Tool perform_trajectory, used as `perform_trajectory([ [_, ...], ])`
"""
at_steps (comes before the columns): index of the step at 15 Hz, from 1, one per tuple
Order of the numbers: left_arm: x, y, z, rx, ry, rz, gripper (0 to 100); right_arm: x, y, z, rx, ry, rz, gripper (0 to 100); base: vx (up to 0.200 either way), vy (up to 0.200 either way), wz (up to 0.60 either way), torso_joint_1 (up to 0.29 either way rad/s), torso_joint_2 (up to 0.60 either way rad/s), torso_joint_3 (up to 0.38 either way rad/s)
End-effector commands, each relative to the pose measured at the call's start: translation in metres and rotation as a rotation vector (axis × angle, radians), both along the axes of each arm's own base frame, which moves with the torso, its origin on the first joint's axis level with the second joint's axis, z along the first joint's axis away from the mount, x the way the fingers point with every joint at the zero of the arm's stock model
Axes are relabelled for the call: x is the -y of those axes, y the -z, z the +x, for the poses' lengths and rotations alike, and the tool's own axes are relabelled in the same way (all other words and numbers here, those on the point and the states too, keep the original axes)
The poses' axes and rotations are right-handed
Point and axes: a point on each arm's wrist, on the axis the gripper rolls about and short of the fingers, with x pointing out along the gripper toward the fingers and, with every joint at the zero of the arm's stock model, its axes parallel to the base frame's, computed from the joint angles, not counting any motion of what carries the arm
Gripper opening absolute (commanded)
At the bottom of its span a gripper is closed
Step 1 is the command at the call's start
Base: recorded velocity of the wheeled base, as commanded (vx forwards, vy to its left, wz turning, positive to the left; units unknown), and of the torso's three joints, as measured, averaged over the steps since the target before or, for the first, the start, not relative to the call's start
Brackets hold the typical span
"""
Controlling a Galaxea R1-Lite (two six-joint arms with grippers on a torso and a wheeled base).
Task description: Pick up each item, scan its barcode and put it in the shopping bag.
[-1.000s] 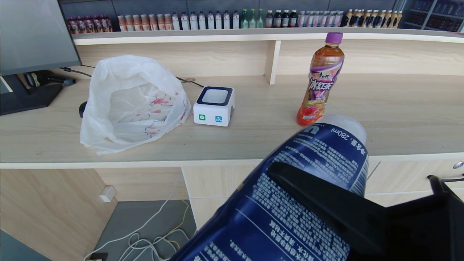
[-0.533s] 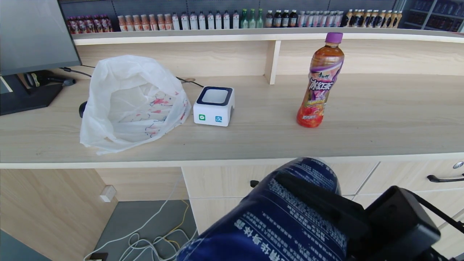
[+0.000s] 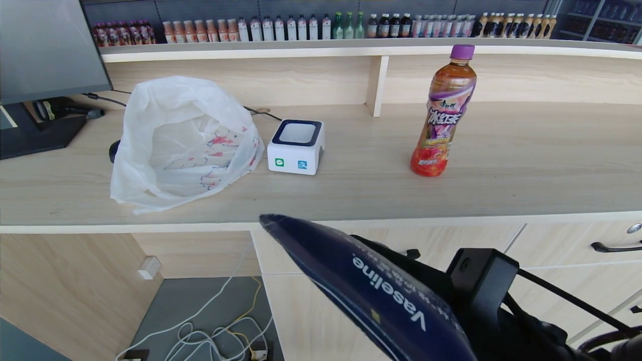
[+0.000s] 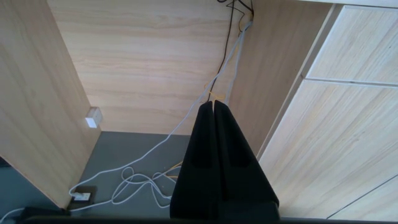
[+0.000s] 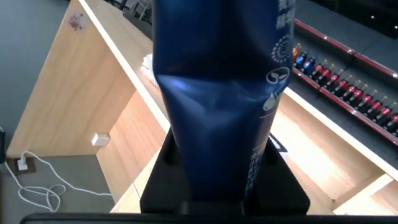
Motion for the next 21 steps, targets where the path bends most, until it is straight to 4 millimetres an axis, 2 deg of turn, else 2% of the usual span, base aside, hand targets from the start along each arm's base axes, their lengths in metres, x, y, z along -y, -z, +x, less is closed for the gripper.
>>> perform_trajectory([
  [1,0.000,0.000,0.000,0.000,0.000,0.000,0,-0.002,-0.006,0.002,-0.031,-0.019,0.049,0,0.000,0.000,0.00,0.000,0.00,0.000],
  [4,0.000,0.000,0.000,0.000,0.000,0.000,0,0.008,-0.007,0.014,-0.115,0.004,0.107,0,0.000,0.000,0.00,0.000,0.00,0.000],
  [5,0.000,0.000,0.000,0.000,0.000,0.000,0,0.005,-0.020,0.020,-0.194,-0.019,0.226,0,0.000,0.000,0.00,0.000,0.00,0.000],
  [6,0.000,0.000,0.000,0.000,0.000,0.000,0,0.003,-0.023,0.023,-0.211,0.015,0.256,0,0.000,0.000,0.00,0.000,0.00,0.000],
  [9,0.000,0.000,0.000,0.000,0.000,0.000,0,-0.012,-0.024,0.036,-0.401,0.089,0.438,0,0.000,0.000,0.00,0.000,0.00,0.000],
  [11,0.000,0.000,0.000,0.000,0.000,0.000,0,-0.024,-0.011,0.044,-0.572,0.036,0.510,0,0.000,0.000,0.00,0.000,0.00,0.000],
  [13,0.000,0.000,0.000,0.000,0.000,0.000,0,-0.023,-0.010,0.054,-0.592,0.051,0.539,0,0.000,0.000,0.00,0.000,0.00,0.000],
  [14,0.000,0.000,0.000,0.000,0.000,0.000,0,-0.020,-0.008,0.066,-0.603,0.070,0.561,0,0.000,0.000,0.00,0.000,0.00,0.000],
  [15,0.000,0.000,0.000,0.000,0.000,0.000,0,-0.020,-0.008,0.066,-0.603,0.070,0.561,0,0.000,0.000,0.00,0.000,0.00,0.000],
  [16,0.000,0.000,0.000,0.000,0.000,0.000,0,-0.015,-0.017,0.091,-0.564,0.118,0.627,0,0.000,0.000,0.00,0.000,0.00,0.000],
  [18,0.000,0.000,0.000,0.000,0.000,0.000,0,-0.014,-0.038,0.113,-0.495,0.130,0.713,0,0.000,0.000,0.00,0.000,0.00,0.000],
  [19,0.000,0.000,0.000,0.000,0.000,0.000,0,-0.016,-0.044,0.120,-0.475,0.130,0.735,0,0.000,0.000,0.00,0.000,0.00,0.000],
  [21,0.000,0.000,0.000,0.000,0.000,0.000,0,-0.019,-0.043,0.121,-0.474,0.126,0.736,0,0.000,0.000,0.00,0.000,0.00,0.000],
])
